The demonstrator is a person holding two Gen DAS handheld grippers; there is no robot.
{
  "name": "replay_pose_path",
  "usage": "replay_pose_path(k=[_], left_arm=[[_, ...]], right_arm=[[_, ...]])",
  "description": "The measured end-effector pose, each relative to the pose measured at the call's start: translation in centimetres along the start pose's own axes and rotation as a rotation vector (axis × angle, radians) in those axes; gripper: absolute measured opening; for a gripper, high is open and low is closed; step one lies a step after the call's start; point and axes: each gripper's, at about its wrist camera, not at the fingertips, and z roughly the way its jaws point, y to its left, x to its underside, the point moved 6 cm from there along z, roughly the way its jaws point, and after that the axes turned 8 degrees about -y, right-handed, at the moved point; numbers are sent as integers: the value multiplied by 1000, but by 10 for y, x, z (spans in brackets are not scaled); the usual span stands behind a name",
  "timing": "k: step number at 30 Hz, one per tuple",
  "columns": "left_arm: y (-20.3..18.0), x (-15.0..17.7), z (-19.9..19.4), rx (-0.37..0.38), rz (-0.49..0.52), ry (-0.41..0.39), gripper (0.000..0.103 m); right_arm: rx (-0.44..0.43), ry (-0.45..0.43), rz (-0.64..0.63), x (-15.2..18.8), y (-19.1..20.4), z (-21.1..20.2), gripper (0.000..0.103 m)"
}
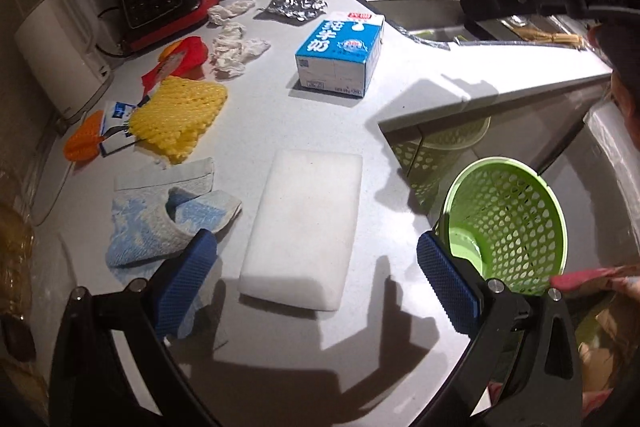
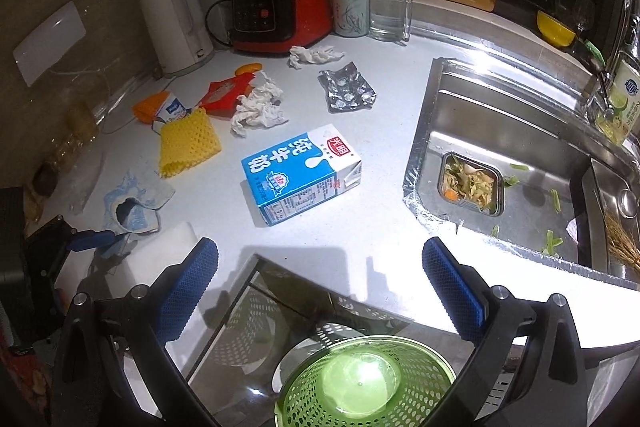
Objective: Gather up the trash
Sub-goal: 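Grasp the white sponge block with the left gripper, then grasp the blue milk carton with the right gripper while the left gripper holds the sponge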
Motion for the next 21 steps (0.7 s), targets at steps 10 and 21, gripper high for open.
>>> replay_pose_path(k=[10,21], left_arm=[[3,0,33,81,57,69,82],[4,-1,25,88,-15,42,59]], right_arm=[[14,39,13,-2,-17,26,101],[-89,58,-47,-17,0,63,101]])
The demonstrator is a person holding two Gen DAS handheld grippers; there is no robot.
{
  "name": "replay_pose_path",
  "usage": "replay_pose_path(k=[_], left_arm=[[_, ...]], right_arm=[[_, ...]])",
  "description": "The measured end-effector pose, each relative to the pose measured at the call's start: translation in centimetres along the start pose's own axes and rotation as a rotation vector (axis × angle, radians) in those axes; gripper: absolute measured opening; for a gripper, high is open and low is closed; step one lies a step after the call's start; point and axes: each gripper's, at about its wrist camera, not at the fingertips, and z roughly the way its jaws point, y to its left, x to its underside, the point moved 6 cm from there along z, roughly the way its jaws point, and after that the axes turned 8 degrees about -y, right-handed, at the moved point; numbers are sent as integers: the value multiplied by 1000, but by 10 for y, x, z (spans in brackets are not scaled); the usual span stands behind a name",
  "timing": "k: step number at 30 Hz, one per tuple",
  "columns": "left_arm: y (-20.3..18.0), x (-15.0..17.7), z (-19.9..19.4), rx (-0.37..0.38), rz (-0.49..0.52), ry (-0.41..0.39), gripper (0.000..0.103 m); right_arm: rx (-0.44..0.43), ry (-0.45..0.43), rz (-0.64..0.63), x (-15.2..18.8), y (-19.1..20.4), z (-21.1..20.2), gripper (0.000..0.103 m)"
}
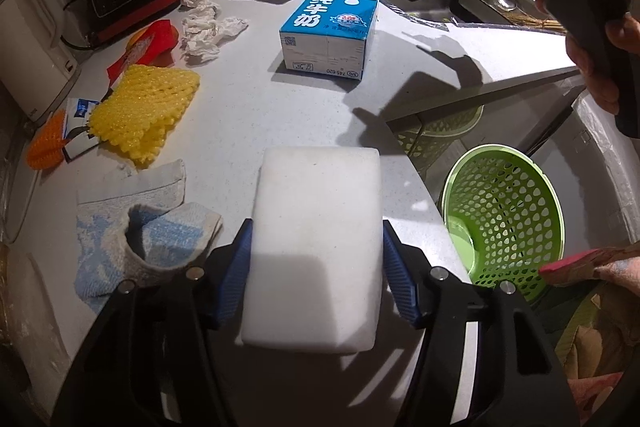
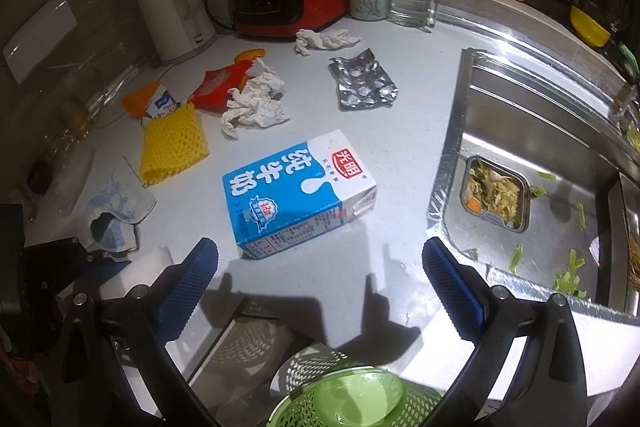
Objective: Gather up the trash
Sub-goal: 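Grasp the blue milk carton with the right gripper while the left gripper holds the sponge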
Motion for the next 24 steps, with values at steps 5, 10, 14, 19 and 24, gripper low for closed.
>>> replay_pose_path(k=[5,10,14,19,24], left_arm=[[7,-9,-15,-32,-130,-40,59],[3,-21,-36,-74,-281,-79,59],[-11,-29,-47,-117,-405,-91,59],[-39,-37,-57,-217,-573,-107,59],[-80,-41,-65,-327,-721,-93,59]], right_arm=[[-125,33,-148,-13,7,8,101],[-276,96,-378,-19,13,11,101],[-397,134,-610,-23,15,10,101],[-591,163,-961,-23,16,10,101],[-724,194,-1287,-20,24,26,101]])
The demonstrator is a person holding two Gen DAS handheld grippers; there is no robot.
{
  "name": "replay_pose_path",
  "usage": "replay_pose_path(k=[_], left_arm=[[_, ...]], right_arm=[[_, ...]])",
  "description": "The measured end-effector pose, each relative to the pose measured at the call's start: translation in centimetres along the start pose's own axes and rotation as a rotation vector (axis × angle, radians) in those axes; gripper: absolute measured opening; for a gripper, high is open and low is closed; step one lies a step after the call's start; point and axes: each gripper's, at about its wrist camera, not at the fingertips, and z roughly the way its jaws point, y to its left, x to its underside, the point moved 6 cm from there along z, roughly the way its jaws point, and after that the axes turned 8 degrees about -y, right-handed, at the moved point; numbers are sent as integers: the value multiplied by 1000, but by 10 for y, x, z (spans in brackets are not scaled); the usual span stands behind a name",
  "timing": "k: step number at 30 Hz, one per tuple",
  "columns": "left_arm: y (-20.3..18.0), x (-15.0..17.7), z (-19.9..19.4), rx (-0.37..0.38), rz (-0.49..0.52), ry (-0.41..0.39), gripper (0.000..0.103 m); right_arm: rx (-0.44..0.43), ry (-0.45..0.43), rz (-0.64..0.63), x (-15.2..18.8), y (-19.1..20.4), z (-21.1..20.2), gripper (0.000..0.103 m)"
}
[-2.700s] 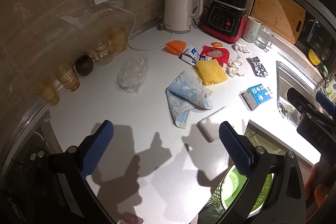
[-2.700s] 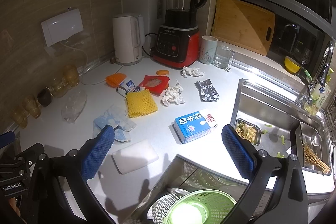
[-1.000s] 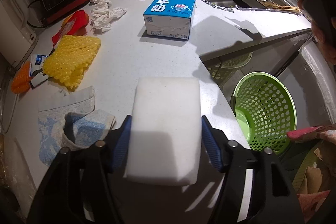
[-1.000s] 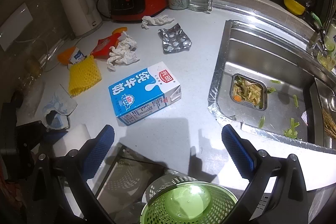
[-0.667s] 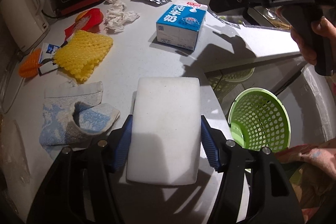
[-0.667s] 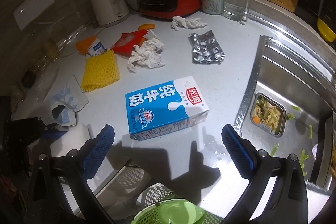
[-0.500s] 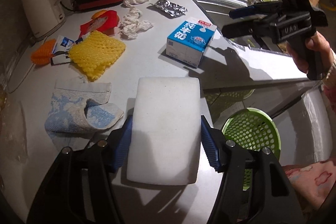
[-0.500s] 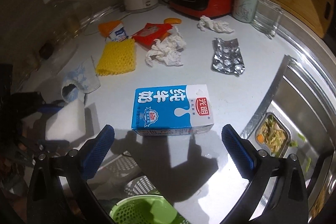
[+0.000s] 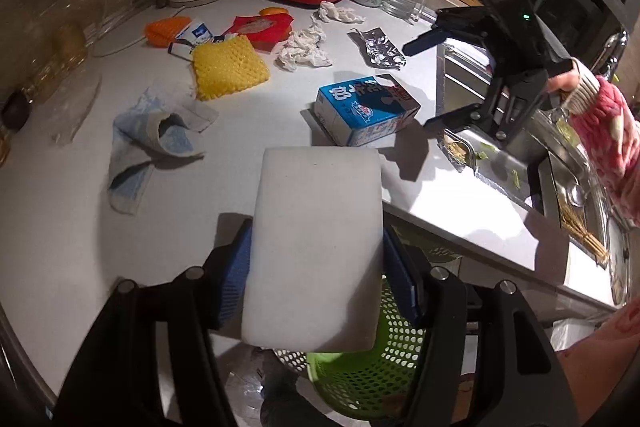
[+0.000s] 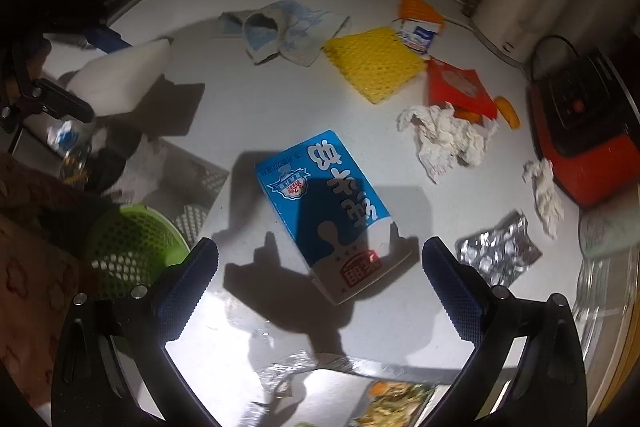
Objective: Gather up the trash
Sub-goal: 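Grasp the blue milk carton with the right gripper while the left gripper holds the sponge, then drop the sponge and carton into the green basket, opening both grippers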
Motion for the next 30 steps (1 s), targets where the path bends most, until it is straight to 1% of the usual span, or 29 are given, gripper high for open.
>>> replay_pose_path(k=[3,5,8,10,11,13,15,16,19,21,25,30], left_arm=[[-21,15,-8,-48,-25,20,59],[-32,22,-11,-61,-41,28,59],[-46,30,-13,-83,-75,37,59],[-50,32,-10,-102,-99,48,59],[-50,34,-10,-106,-108,52,59],[-52,37,-10,-112,-126,54,59],[-53,39,-11,-111,-140,51,59],[-54,40,-12,-115,-143,49,59],[-56,46,-13,-121,-138,54,59],[-58,52,-14,-111,-125,58,60],[-66,68,-14,-76,-90,79,60],[-84,98,-9,-18,-7,112,60]], right_arm=[[-53,36,-128,-5,-3,15,101],[-88,49,-187,-8,-4,24,101],[-164,69,-233,-11,-5,38,101],[-195,91,-250,-10,-5,49,101],[-208,101,-253,-10,-5,54,100],[-232,117,-247,-8,-5,60,89],[-268,132,-225,-6,-4,63,69],[-289,133,-210,-5,-4,63,69],[-315,122,-166,-5,-3,60,68],[-297,102,-115,-5,-4,54,68],[-264,10,50,-4,-5,29,68],[-211,-116,276,11,23,-22,68]])
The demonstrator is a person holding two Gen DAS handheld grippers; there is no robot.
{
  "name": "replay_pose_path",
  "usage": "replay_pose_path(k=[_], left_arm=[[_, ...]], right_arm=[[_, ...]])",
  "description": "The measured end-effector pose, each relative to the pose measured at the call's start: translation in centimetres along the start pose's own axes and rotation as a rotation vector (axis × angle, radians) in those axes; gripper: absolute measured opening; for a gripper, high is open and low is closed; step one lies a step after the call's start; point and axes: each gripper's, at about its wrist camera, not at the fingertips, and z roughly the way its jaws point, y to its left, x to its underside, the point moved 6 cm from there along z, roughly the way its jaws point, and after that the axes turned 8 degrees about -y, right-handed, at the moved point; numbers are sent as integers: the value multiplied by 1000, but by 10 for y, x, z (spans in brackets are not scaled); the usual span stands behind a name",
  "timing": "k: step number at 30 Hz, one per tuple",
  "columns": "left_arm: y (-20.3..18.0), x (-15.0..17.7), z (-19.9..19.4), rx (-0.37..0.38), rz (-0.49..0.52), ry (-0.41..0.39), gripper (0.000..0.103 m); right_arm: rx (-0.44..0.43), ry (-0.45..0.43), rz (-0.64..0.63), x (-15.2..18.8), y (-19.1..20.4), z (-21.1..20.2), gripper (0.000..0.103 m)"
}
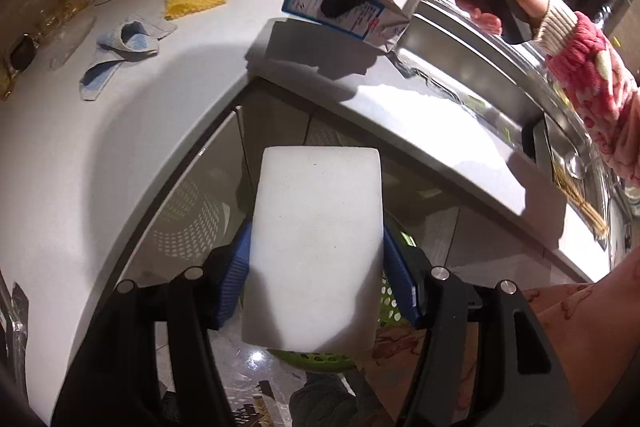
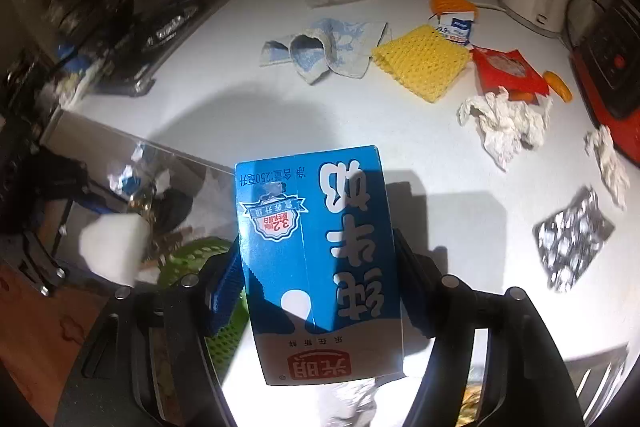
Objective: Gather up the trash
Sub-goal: 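Drop the sponge and carton into the green basket, opening both grippers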
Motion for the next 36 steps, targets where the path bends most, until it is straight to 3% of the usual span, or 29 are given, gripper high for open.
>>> replay_pose_path(k=[2,5,10,13,19,24,25,27,36], left_arm=[[-9,15,6,34,42,17,62],[-20,39,21,57,86,67,83],[-30,62,26,75,108,96,83],[-30,65,4,59,79,50,84],[-19,68,-67,-36,37,-81,92],[-6,78,-109,-111,17,-144,95],[-2,79,-114,-119,10,-152,95],[4,79,-122,-133,0,-162,95],[16,74,-141,-141,-27,-182,95]], right_arm=[[22,-59,78,11,19,-16,68],[59,-152,223,35,43,-39,68],[114,-295,410,70,88,-66,68],[146,-340,461,88,115,-75,68],[192,-371,510,114,162,-71,68],[247,-305,508,127,185,-38,71],[264,-286,508,128,187,-31,74],[293,-275,522,131,191,-23,91],[341,-378,613,116,191,-55,101]])
